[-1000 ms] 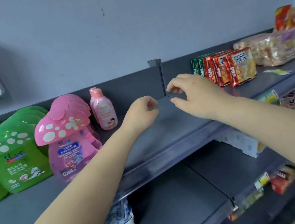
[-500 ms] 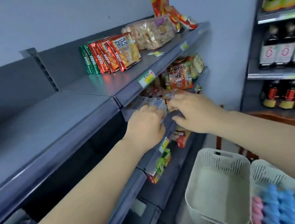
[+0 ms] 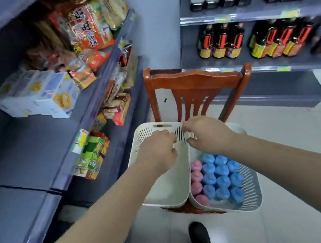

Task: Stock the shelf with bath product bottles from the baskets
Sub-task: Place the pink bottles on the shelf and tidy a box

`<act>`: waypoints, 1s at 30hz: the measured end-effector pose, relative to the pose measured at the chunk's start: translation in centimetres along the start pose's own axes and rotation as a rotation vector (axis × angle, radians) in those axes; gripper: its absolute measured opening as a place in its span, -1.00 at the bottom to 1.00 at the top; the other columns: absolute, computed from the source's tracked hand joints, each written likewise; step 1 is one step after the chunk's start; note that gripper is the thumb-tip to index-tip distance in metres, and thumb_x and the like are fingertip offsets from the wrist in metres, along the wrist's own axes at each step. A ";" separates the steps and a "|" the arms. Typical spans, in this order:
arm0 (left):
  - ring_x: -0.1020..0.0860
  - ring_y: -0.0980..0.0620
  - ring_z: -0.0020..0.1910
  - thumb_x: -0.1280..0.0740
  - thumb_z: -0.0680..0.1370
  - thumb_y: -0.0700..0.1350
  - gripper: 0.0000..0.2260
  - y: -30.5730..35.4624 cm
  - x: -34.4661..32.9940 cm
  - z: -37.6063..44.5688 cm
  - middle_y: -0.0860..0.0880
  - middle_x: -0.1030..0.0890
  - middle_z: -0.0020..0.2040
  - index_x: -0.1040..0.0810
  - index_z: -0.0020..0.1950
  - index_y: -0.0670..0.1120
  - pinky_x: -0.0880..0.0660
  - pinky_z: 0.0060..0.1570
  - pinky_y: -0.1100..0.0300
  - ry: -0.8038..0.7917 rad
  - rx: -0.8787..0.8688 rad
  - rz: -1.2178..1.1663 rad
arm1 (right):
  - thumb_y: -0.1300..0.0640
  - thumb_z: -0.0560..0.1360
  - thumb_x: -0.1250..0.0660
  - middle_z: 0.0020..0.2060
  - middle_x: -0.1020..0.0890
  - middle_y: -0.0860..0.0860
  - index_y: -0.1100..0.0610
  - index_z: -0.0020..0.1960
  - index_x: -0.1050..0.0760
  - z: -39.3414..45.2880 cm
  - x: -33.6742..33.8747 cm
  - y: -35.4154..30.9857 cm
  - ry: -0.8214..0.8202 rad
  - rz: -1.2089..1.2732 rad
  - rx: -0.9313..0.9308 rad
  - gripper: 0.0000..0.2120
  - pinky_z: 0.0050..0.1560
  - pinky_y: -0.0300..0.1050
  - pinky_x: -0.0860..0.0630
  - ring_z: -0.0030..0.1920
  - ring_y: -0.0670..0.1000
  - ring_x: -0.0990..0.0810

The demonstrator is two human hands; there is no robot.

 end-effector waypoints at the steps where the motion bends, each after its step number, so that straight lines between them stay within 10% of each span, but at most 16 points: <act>1: -0.41 -0.04 0.24 -0.22 0.54 -0.13 -0.74 0.3 -1.7 0.9 -0.03 -0.49 0.21 -0.47 0.23 -0.06 -0.39 0.18 0.09 -0.044 0.019 -0.054 | 0.10 0.50 -0.24 0.15 -0.52 0.02 0.09 0.22 -0.43 0.1 -1.4 1.3 -0.030 0.028 -0.030 -0.70 0.11 -0.01 -0.45 0.19 0.07 -0.47; 12: -0.51 -0.09 0.05 -0.21 0.41 -0.20 -0.75 2.4 -21.9 7.3 -0.09 -0.50 0.09 -0.47 0.08 -0.14 -0.46 0.09 0.07 -0.362 0.257 -0.583 | 0.19 0.50 -0.17 -0.01 -0.52 0.07 0.17 0.02 -0.43 2.4 -20.5 12.7 -0.288 0.185 -0.237 -0.86 -0.23 -0.13 -0.25 -0.08 0.04 -0.44; 16: -0.47 -0.19 0.16 -0.20 0.37 -0.23 -0.51 2.7 -28.2 8.9 -0.14 -0.44 0.20 -0.36 0.31 -0.08 -0.46 0.15 0.00 -0.413 0.378 -0.695 | 0.17 0.50 -0.20 -0.03 -0.53 0.06 0.17 0.03 -0.48 3.8 -26.3 15.3 -0.288 0.219 -0.279 -0.84 -0.18 -0.08 -0.36 -0.01 0.11 -0.50; 30: -0.08 -0.11 0.50 -0.23 0.51 -0.26 -0.38 2.3 -36.1 9.8 -0.18 -0.04 0.52 -0.04 0.52 -0.22 -0.10 0.43 0.08 -0.435 0.343 -0.572 | 0.10 0.47 -0.31 0.03 -0.52 0.04 0.10 0.12 -0.45 8.1 -36.2 17.3 -0.273 0.041 -0.111 -0.76 -0.09 -0.11 -0.14 0.03 0.11 -0.52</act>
Point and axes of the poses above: each hand's wrist, its own z-axis towards the middle knuckle, its own x-axis out of the back of the hand, y = z × x, the point moved 3 cm from there along z, towards the middle knuckle
